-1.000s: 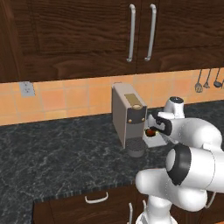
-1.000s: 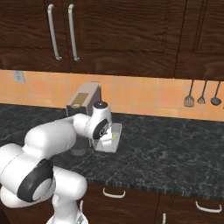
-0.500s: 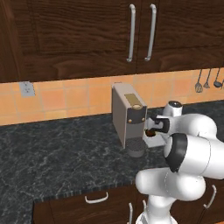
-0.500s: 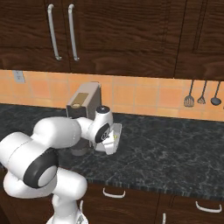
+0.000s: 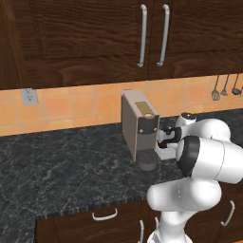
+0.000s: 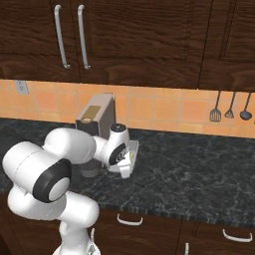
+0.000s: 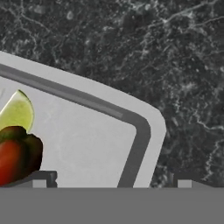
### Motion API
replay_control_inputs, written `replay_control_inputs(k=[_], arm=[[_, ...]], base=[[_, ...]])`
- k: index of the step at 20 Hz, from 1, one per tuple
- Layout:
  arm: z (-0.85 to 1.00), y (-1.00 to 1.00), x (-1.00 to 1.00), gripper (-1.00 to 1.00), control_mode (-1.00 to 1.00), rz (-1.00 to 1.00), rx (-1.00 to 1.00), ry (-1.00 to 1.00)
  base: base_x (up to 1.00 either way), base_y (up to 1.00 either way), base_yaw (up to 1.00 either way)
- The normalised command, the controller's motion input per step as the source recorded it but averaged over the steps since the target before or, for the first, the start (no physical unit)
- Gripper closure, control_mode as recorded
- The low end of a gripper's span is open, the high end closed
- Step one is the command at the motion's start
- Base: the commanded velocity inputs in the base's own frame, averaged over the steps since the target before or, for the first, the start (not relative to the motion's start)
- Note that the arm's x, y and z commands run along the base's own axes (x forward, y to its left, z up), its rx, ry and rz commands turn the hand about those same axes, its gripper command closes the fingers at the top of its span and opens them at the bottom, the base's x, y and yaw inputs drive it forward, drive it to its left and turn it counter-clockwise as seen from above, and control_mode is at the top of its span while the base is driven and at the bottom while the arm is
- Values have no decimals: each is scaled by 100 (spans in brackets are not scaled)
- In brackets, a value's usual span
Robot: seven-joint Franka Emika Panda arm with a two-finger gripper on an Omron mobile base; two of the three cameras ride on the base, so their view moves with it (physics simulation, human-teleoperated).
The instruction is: Take the meat container that has the shrimp and place it on the second highest rack of the freezer. Then take the vegetable container that has the bell pepper and lemon wedge and place it on the highest rack of the freezer.
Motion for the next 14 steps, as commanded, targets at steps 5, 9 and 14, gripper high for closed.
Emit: replay_control_inputs(k=[5,9,14], arm=[[-20,0,0,-100,-100,0,0,0],[-11,0,0,-100,-100,-1,0,0],[-10,0,0,100,-100,-1,0,0]], base=[[0,0,0],[0,0,0],[0,0,0]])
